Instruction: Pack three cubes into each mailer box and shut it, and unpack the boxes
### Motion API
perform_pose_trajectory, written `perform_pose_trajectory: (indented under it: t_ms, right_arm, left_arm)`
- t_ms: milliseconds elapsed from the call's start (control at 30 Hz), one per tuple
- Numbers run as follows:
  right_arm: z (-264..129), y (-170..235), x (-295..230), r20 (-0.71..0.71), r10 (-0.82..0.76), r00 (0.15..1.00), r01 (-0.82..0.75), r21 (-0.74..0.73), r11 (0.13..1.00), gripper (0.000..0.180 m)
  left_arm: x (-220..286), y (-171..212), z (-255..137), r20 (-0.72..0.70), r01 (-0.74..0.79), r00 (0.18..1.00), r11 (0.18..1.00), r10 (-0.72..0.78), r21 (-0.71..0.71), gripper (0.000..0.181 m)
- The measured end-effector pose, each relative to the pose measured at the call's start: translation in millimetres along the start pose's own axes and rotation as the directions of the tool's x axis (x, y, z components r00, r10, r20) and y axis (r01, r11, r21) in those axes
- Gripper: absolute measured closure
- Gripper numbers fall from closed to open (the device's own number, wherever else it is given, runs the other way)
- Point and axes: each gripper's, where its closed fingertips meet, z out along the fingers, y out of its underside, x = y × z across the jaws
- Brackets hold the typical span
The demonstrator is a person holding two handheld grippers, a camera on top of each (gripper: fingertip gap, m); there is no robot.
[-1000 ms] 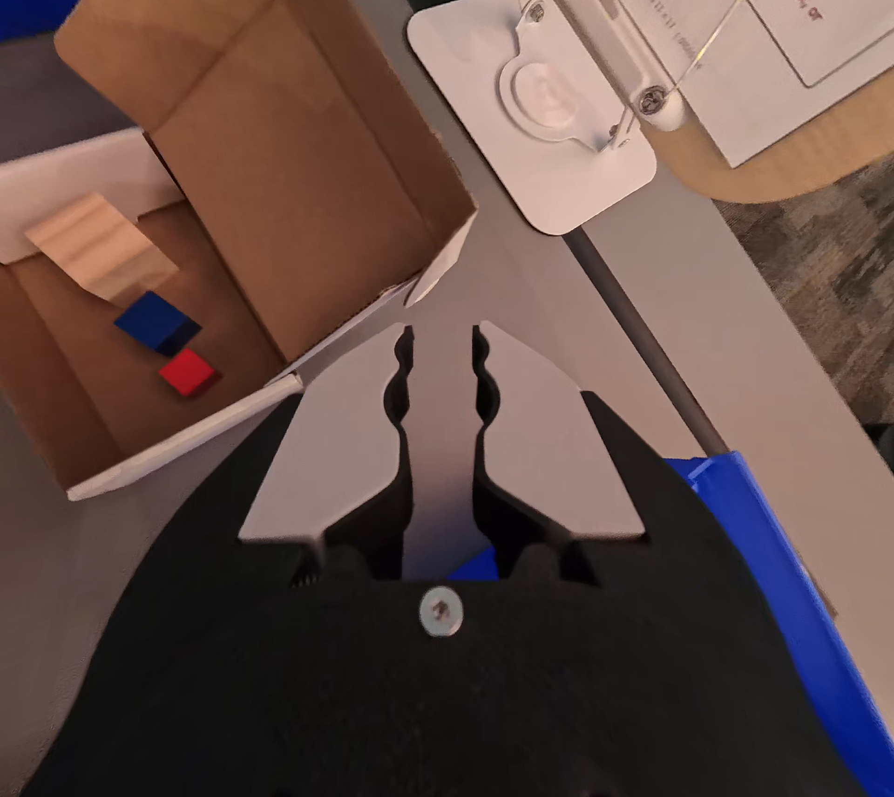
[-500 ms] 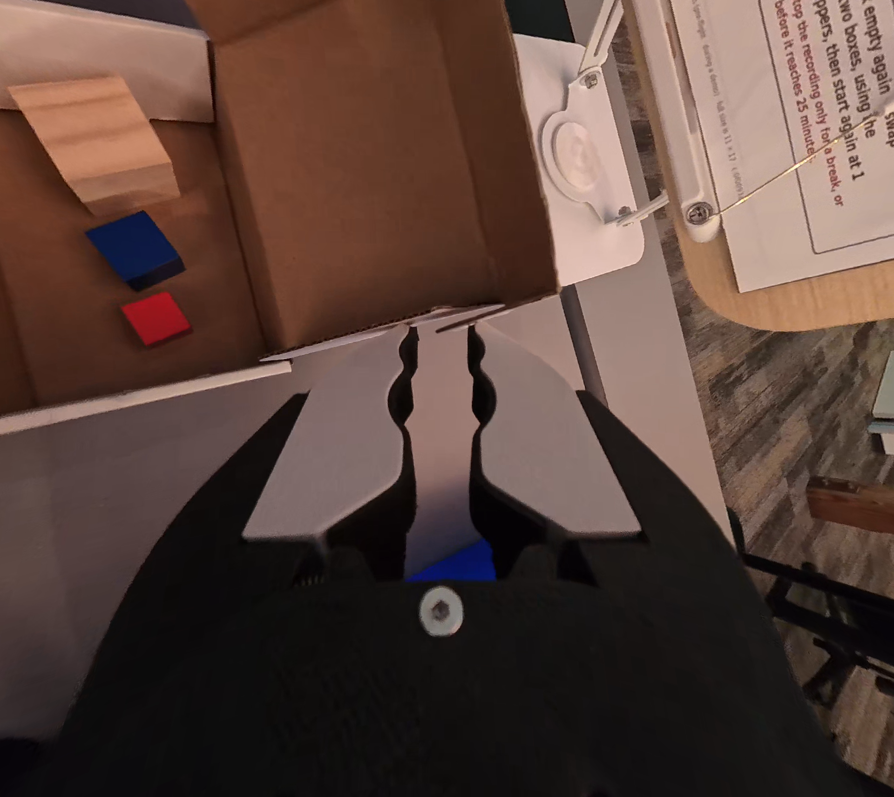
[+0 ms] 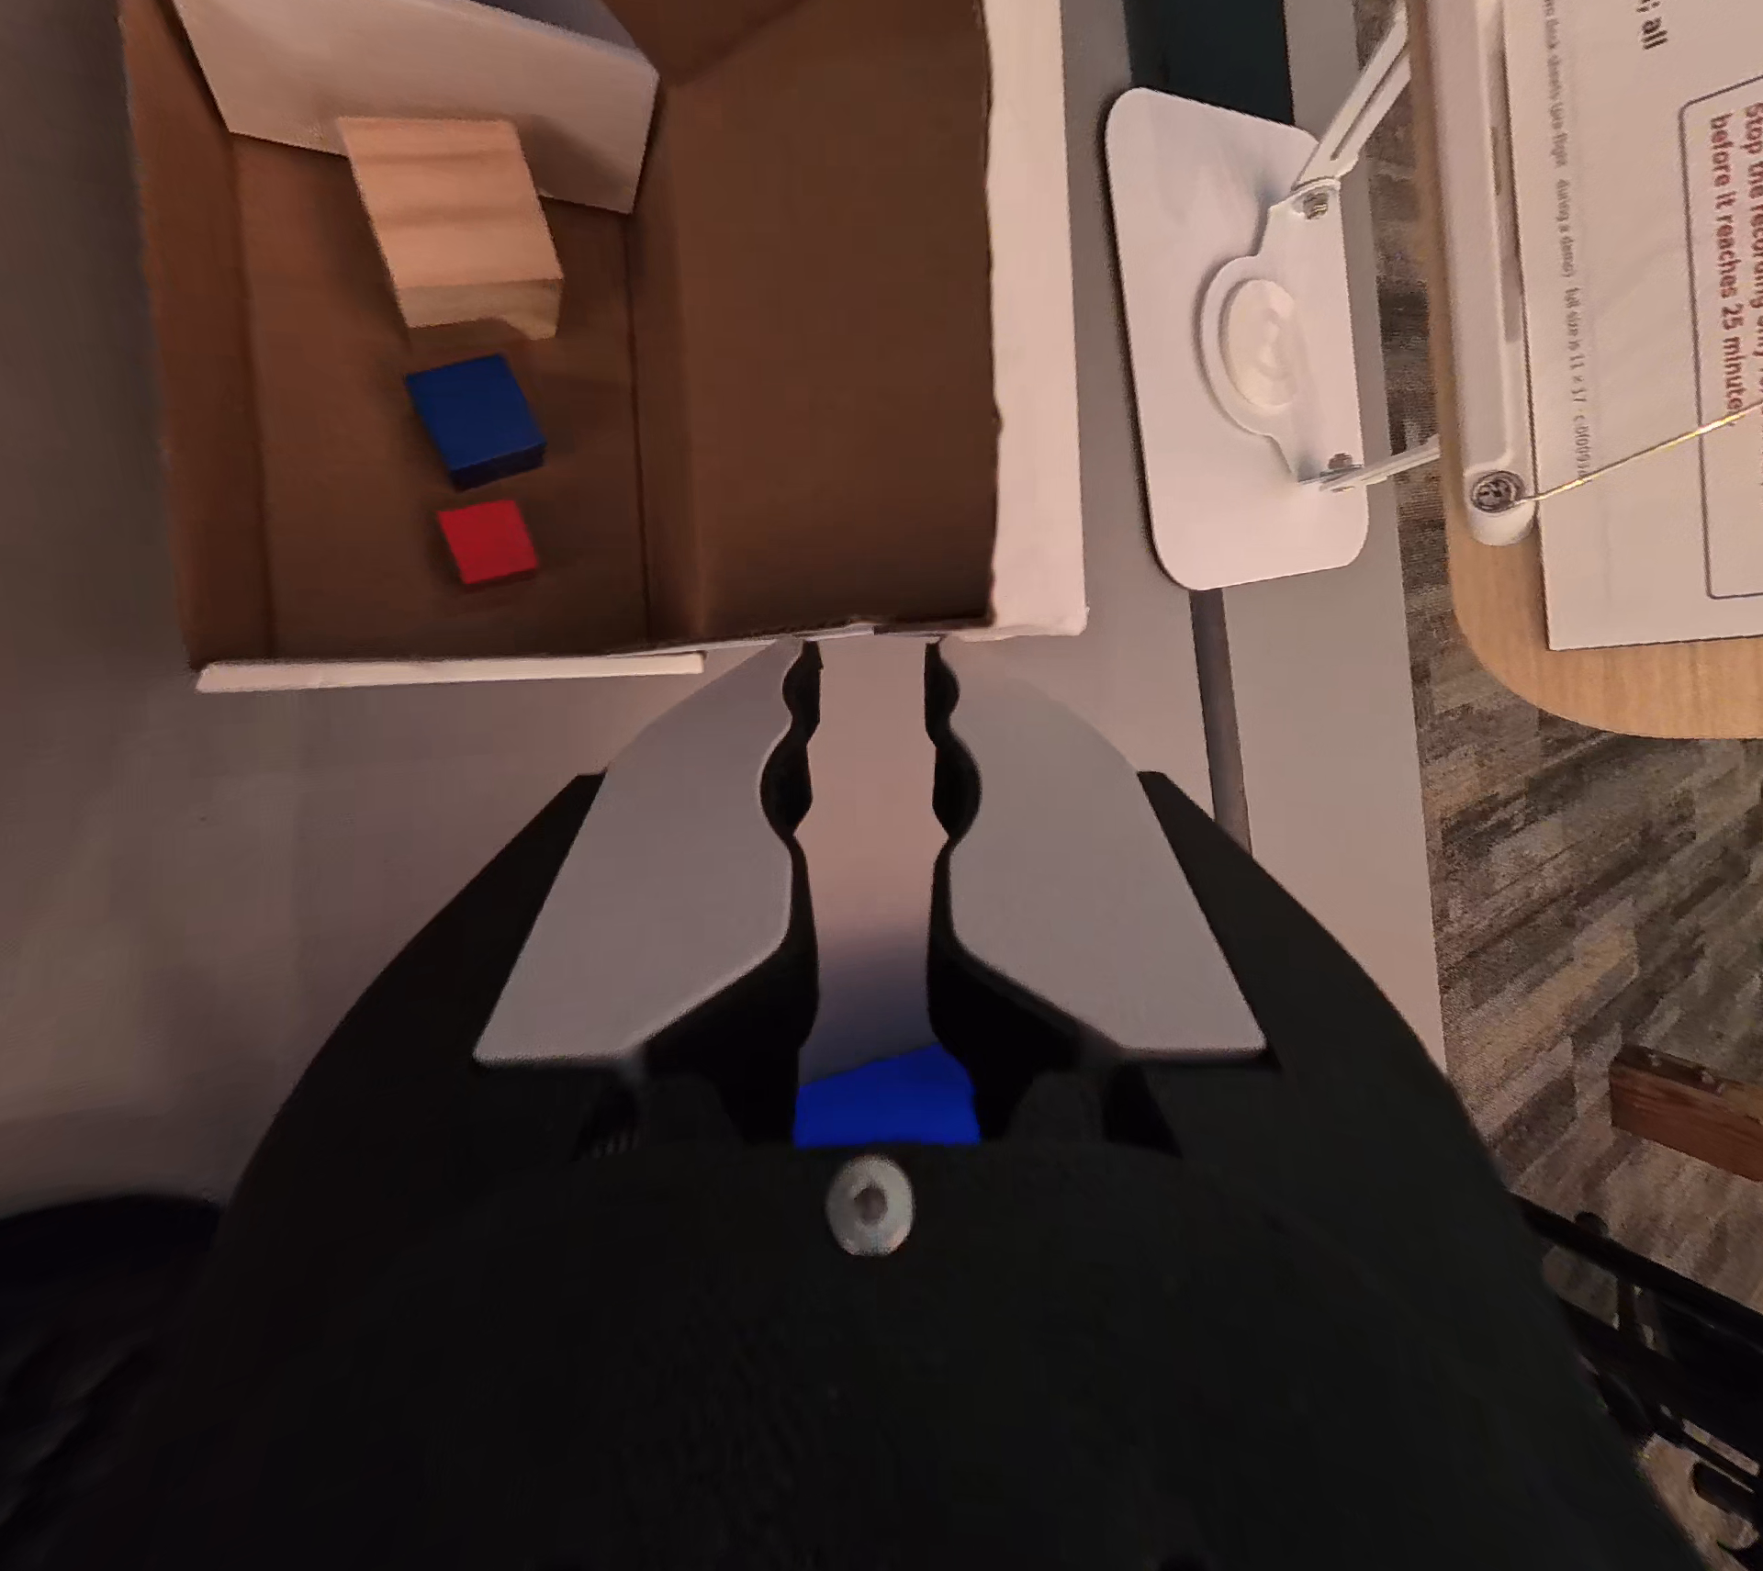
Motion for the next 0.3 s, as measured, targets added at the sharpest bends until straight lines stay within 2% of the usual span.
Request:
perform_pose_trajectory:
  t_ms: [300]
  right_arm:
    - [-11, -6, -26, 0.092, -0.05, 0.994, 0.054, -0.041, 0.998, 0.158]
  left_arm:
    - [22, 6, -13, -0.079, -0.077, 0.994, 0.996, 0.074, -0.035, 0.181]
